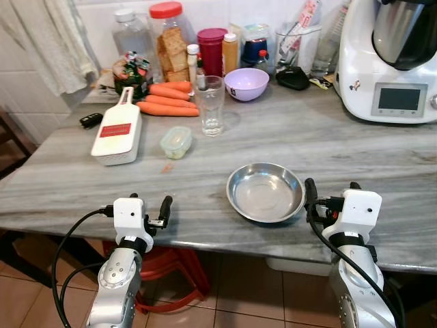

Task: Setting the table

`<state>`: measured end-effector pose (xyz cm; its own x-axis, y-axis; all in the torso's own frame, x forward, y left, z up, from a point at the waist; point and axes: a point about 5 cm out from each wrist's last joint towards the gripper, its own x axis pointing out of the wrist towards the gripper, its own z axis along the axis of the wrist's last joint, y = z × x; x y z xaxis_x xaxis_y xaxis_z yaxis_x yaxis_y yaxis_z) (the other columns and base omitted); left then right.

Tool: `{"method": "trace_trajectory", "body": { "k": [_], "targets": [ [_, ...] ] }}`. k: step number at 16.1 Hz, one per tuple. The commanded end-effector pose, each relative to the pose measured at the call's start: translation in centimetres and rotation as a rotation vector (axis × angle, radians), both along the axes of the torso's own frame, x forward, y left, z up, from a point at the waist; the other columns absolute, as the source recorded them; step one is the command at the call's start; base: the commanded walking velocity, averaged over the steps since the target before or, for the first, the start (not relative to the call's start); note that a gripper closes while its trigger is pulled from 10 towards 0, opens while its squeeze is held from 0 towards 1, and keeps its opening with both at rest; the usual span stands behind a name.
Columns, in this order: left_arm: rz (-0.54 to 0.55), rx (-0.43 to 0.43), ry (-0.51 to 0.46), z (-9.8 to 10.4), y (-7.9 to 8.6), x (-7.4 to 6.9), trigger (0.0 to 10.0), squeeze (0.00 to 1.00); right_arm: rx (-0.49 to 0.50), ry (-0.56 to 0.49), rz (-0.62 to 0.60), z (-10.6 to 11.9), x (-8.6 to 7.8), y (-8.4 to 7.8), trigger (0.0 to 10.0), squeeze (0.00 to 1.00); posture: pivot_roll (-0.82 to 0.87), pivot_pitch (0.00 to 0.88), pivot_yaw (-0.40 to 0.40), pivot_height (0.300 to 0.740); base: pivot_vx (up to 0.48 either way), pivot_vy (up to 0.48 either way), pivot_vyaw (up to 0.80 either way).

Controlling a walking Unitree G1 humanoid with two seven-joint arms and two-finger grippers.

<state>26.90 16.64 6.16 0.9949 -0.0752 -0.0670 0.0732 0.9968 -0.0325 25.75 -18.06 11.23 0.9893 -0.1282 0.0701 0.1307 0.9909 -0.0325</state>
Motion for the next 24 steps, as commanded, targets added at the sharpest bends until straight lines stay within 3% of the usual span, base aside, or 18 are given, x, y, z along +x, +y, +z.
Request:
{"method": "trace_trajectory", "body": {
  "k": [1,24],
  "targets": [
    [0.014,0.016,-0.011,0.43,0.36,0.12,10.0,0.0,0.009,-0.031,0.021,0.72,0.23,0.54,10.0,0.0,-0.05,0.0,0.096,0.74,0.0,0.0,-0.48],
    [-0.037,0.029,-0.015,0.44,0.11,0.54,10.0,0.0,0.029,-0.032,0.003,0.62,0.72,0.65,10.0,0.0,-0.05,0.0,0.113,0.74,0.0,0.0,0.0]
  ]
}}
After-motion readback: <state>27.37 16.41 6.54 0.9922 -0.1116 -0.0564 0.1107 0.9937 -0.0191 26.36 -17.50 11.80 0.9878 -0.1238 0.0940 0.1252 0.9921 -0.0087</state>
